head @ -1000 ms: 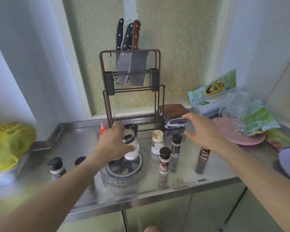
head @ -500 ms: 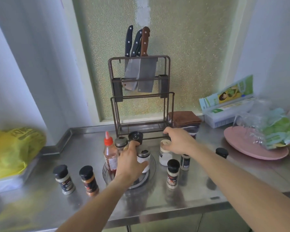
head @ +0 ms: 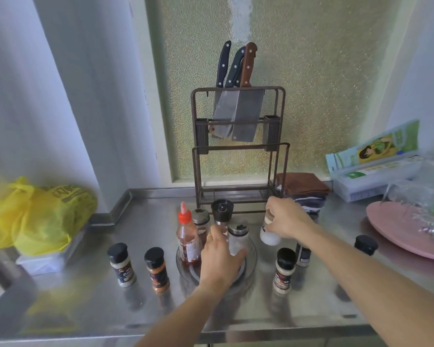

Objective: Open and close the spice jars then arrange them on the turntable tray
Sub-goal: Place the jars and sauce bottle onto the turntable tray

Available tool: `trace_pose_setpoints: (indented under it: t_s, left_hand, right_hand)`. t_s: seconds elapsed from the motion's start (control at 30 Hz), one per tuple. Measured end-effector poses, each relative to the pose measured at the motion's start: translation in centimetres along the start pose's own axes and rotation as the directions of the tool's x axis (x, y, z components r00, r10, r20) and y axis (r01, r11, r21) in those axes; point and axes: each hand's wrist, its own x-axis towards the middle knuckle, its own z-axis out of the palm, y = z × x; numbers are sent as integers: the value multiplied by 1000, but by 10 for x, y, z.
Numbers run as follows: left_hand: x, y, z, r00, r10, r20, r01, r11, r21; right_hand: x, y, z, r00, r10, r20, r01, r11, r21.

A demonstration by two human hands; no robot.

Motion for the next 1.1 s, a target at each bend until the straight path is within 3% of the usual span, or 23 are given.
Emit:
trace_pose_setpoints:
  t_s: [0.17, 0.5, 0.63, 0.83, 1.0, 1.1]
  left_hand:
    - [-9, -4, 4, 997, -75, 34, 75, 997, -2]
    - [-15, -11, -6, 994, -28, 108, 29, 1000, -5]
    - [-35, -22, -31, 1000, 16, 18, -16, 999, -33]
    - [-73, -63, -62, 981, 37, -190, -27, 998, 53]
    - [-85, -80, -61, 976, 2, -218, 26, 992, 121]
    - [-86, -86, -55, 974, -57, -218, 73, 995, 64]
  right_hand:
    - [-24, -17, -44, 998, -8, -59, 13, 997, 75]
    - [-57, -58, -62, 993, -111, -36, 115, 988, 104]
    - [-60, -78, -49, 987, -159, -27, 161, 975, 150]
    - [-57, -128, -1, 976, -219, 5, 213, 953, 217]
    - [-57, -157, 46, 990, -137, -37, 142, 951, 273]
    - [-59, -162, 58, 993, -85, -87, 107, 952, 287]
